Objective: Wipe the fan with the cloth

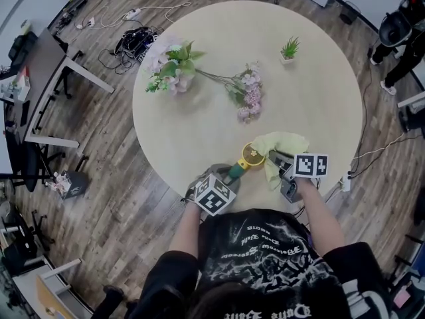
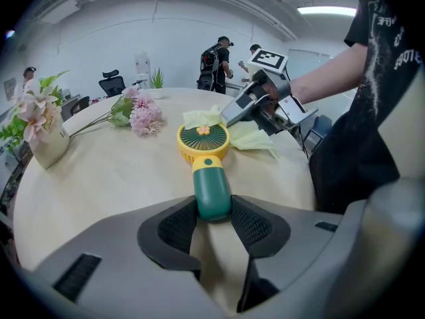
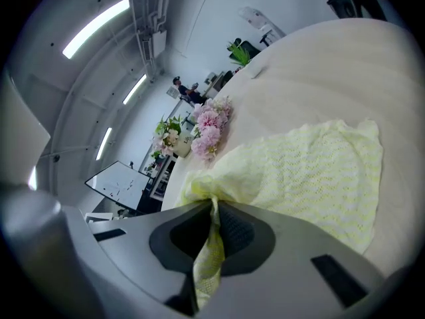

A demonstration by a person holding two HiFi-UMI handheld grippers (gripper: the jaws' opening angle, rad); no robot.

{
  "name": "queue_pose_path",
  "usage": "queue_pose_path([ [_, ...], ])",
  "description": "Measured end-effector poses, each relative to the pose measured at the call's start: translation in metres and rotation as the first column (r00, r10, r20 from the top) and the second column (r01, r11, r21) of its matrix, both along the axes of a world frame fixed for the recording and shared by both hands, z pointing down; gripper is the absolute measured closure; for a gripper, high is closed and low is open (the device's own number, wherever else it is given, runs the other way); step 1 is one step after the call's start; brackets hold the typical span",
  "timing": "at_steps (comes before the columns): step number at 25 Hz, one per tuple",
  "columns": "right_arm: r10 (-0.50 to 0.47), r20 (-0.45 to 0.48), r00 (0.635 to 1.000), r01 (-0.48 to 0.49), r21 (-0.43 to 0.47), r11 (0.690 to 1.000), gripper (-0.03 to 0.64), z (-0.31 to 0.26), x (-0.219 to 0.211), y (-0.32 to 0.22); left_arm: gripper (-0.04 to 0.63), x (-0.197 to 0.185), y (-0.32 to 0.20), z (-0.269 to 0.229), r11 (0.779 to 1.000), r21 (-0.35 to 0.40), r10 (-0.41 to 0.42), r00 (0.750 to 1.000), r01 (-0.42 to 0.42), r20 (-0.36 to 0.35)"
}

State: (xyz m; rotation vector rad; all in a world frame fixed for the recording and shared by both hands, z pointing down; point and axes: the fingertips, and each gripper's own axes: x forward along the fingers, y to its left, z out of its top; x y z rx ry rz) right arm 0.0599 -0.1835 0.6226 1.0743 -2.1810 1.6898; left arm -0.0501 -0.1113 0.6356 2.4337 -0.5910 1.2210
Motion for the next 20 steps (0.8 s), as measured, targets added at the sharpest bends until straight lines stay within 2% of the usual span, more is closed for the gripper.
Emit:
queue_pose_path([
  [2,-0.087,-0.033,0.996,0.088,0.007,0.996,0.588,0.001,-0.001,-0.008,0.416,0.0,0.0,0.0,1.0,-0.007,0.019,1.0,-0.019,0.009],
  [5,-0.222,-0.103,0.97,0.226,0.03,0.974,0.588,0.0,-0.001,-0.023,0.416,0.003,0.0,0.001,0.998,-0.004,0.062,0.998,-0.062,0.029],
  [7,-0.319,-0.134,0.938,0.326,0.033,0.945,0.588,-0.002,-0.007,-0.03,0.416,0.003,0.0,0.001,0.997,-0.007,0.078,0.996,-0.077,0.034],
  [9,-0.424,-0.165,0.89,0.433,0.018,0.901,0.588,-0.002,-0.017,-0.034,0.416,0.002,0.0,0.001,0.997,-0.008,0.082,0.996,-0.081,0.035],
  [12,-0.571,-0.19,0.799,0.578,-0.017,0.816,0.588,-0.003,-0.029,-0.038,0.416,0.002,0.001,0.001,0.996,-0.009,0.091,0.995,-0.091,0.034],
  [16,-0.748,-0.181,0.638,0.746,-0.095,0.659,0.588,-0.012,-0.046,-0.038,0.416,0.002,0.0,0.001,0.991,-0.008,0.13,0.99,-0.13,0.046],
  [18,-0.812,-0.196,0.55,0.801,-0.152,0.579,0.588,-0.01,-0.053,-0.037,0.416,0.003,0.0,0.003,0.99,-0.004,0.141,0.989,-0.141,0.049],
  [20,-0.857,-0.187,0.48,0.836,-0.198,0.511,0.588,-0.008,-0.062,-0.034,0.416,0.004,0.002,0.003,0.988,0.0,0.153,0.987,-0.154,0.056],
])
